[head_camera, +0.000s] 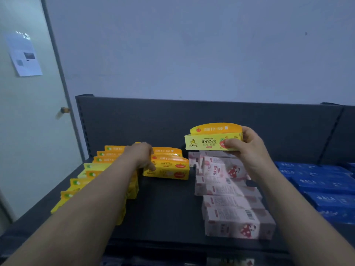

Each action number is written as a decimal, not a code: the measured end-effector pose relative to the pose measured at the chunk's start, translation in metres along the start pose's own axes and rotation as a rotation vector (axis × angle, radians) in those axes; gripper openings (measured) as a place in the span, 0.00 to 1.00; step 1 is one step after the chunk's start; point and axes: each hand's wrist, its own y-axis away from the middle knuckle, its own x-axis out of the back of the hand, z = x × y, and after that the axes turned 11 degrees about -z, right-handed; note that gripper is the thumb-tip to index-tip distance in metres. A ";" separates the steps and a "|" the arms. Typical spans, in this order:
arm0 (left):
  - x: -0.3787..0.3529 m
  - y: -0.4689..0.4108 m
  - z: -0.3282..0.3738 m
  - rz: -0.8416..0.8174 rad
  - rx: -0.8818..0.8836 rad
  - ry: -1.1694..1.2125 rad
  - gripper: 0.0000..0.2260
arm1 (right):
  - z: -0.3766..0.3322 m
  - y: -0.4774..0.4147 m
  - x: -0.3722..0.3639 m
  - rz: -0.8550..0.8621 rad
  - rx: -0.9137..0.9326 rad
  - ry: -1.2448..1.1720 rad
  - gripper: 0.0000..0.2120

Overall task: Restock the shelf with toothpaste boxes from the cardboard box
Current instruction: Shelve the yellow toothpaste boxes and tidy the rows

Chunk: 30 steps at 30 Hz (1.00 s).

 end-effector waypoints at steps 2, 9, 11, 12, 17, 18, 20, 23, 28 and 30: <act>-0.003 -0.004 -0.002 0.020 0.004 0.019 0.26 | 0.001 0.000 -0.002 -0.018 -0.014 0.011 0.14; -0.008 -0.004 -0.012 0.047 -0.018 0.100 0.19 | 0.008 -0.002 -0.014 -0.071 -0.046 0.033 0.16; -0.004 -0.002 -0.014 0.070 -0.032 0.152 0.19 | 0.010 -0.003 -0.019 -0.102 -0.058 0.017 0.17; -0.001 0.001 -0.016 0.090 -0.043 0.195 0.20 | 0.011 -0.004 -0.022 -0.122 -0.069 0.011 0.17; 0.010 0.017 -0.030 0.221 -0.110 0.328 0.16 | 0.013 -0.006 -0.045 -0.234 -0.139 0.060 0.17; 0.009 0.022 -0.033 0.240 -0.120 0.342 0.15 | 0.015 -0.006 -0.051 -0.262 -0.153 0.079 0.17; 0.006 0.030 -0.039 0.266 -0.140 0.381 0.15 | 0.019 -0.008 -0.061 -0.316 -0.175 0.117 0.18; -0.001 0.043 -0.047 0.289 -0.156 0.419 0.14 | 0.029 -0.014 -0.074 -0.362 -0.176 0.308 0.19; -0.010 0.060 -0.055 0.318 -0.167 0.467 0.13 | 0.035 -0.019 -0.089 -0.424 -0.216 0.745 0.18; -0.012 0.064 -0.056 0.331 -0.170 0.469 0.14 | 0.034 -0.021 -0.096 -0.445 -0.220 0.969 0.19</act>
